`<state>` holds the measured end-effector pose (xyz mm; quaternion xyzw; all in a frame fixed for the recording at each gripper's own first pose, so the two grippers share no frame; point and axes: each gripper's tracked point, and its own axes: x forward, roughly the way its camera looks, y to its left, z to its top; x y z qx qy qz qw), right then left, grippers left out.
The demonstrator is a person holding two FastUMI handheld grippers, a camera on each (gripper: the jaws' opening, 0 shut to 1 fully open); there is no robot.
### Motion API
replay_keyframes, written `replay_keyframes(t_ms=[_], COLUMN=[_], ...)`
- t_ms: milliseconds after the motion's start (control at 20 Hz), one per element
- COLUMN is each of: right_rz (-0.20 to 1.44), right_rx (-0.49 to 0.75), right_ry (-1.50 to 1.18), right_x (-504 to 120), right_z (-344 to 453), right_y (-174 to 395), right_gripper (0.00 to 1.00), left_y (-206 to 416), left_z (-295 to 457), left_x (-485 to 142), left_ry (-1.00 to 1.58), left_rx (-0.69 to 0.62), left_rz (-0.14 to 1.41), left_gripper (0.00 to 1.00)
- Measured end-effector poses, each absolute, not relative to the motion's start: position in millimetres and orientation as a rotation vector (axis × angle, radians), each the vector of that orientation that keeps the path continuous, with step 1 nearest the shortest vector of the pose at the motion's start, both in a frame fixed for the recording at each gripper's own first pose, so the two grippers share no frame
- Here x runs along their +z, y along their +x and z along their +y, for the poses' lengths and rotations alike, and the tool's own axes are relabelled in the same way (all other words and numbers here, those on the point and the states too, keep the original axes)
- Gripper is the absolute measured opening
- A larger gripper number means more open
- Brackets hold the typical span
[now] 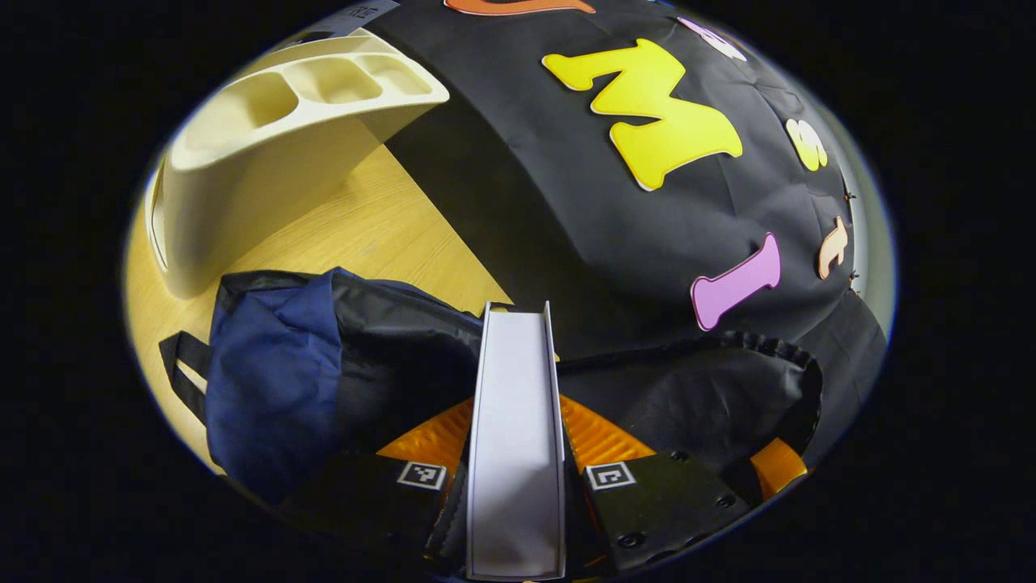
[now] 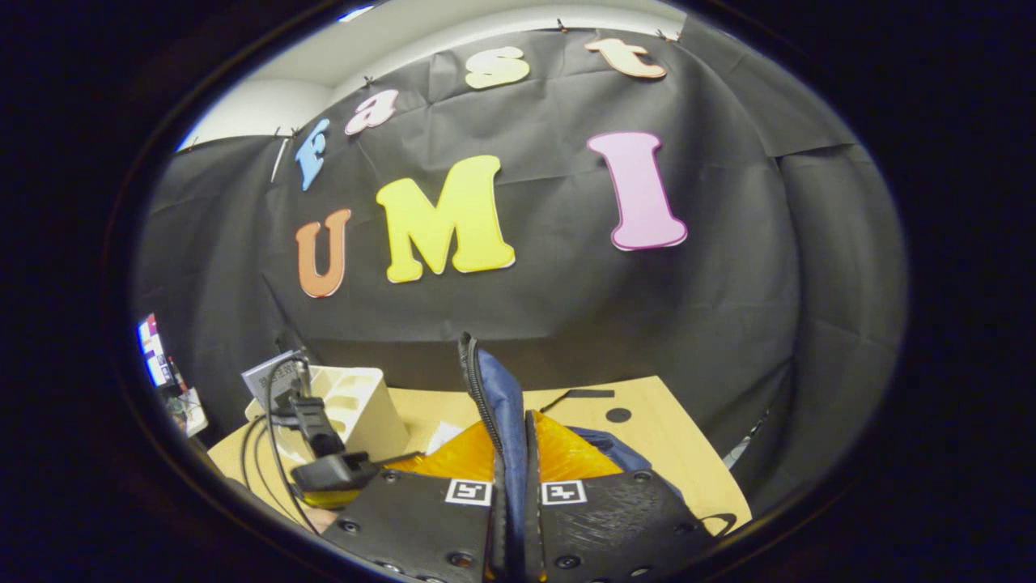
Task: Open the schoolbag, grab two books from the bookshelf and put them into the schoolbag.
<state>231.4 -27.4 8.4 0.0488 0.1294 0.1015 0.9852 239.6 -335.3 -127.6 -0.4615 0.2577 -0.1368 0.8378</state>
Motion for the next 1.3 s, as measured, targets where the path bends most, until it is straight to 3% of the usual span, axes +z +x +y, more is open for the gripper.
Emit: replay_keyframes(t_ms=[400, 650, 700, 750, 1300], right_rz=[0.274, 0.306, 0.310, 0.314, 0.354], right_rx=[0.225, 0.192, 0.186, 0.180, 0.119], right_ry=[0.082, 0.090, 0.086, 0.081, 0.038], right_x=[2.3, -13.2, -15.8, -17.5, -41.2], right_z=[-14.0, -24.2, -25.6, -26.4, -29.6], right_y=[232.8, 237.0, 236.4, 236.1, 229.2], right_gripper=[0.08, 0.08, 0.08, 0.08, 0.08], left_y=[236.2, 223.3, 219.9, 217.3, 178.5], left_z=[-370.4, -359.2, -357.8, -352.4, -288.3], left_x=[-184.3, -211.1, -213.3, -214.5, -202.2], left_ry=[-1.003, -0.916, -0.883, -0.843, -0.625], left_rx=[-0.275, -0.250, -0.260, -0.256, -0.309], left_rz=[0.606, 0.724, 0.743, 0.757, 0.801], left_gripper=[0.47, 0.92, 0.92, 0.86, 0.87])
